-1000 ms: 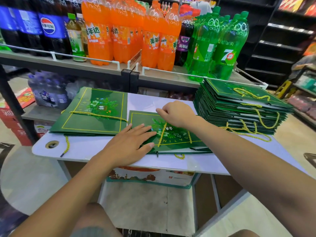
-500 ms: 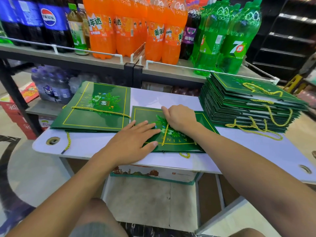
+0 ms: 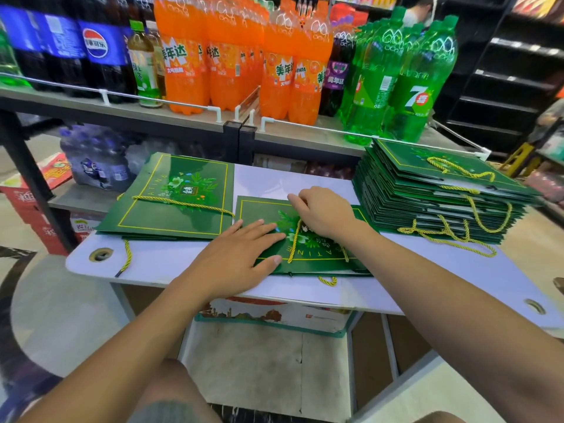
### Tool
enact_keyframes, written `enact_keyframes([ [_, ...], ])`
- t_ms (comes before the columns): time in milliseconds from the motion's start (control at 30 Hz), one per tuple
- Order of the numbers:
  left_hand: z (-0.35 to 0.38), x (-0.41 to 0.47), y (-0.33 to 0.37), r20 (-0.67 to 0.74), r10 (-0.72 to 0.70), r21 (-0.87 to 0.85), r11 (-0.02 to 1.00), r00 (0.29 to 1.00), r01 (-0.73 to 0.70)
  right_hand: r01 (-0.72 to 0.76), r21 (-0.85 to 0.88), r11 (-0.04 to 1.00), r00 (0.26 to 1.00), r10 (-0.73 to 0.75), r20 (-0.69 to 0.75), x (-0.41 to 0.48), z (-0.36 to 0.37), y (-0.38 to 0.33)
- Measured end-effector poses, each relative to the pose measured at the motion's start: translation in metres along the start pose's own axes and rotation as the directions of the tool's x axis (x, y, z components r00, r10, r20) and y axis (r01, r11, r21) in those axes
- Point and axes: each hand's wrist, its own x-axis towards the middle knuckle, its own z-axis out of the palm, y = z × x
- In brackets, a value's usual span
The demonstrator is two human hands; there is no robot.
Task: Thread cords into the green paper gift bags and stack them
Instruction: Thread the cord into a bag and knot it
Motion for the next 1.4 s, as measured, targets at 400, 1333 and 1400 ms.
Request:
enact_keyframes([
  [400, -0.003, -0.004, 0.006, -0.071, 0.004, -0.038, 0.999, 0.997, -0.006, -0.448, -0.199, 0.872, 0.875, 0.473, 0.102, -0.117, -0.06, 0.056],
  [1333, -0.152, 0.033, 0.126, -0.575, -0.006, 0.103, 0.992, 0.818, 0.079, -0.015, 0.99, 0.139, 0.957, 0.289, -0.026, -0.118, -0.174, -0.036],
  [1400, -0.165, 0.03, 0.116, -0.647, -0.055, -0.006, 0.998, 0.761, 0.067, -0.004, 0.971, 0.238, 0.962, 0.267, -0.061, -0.119, -0.165, -0.033],
])
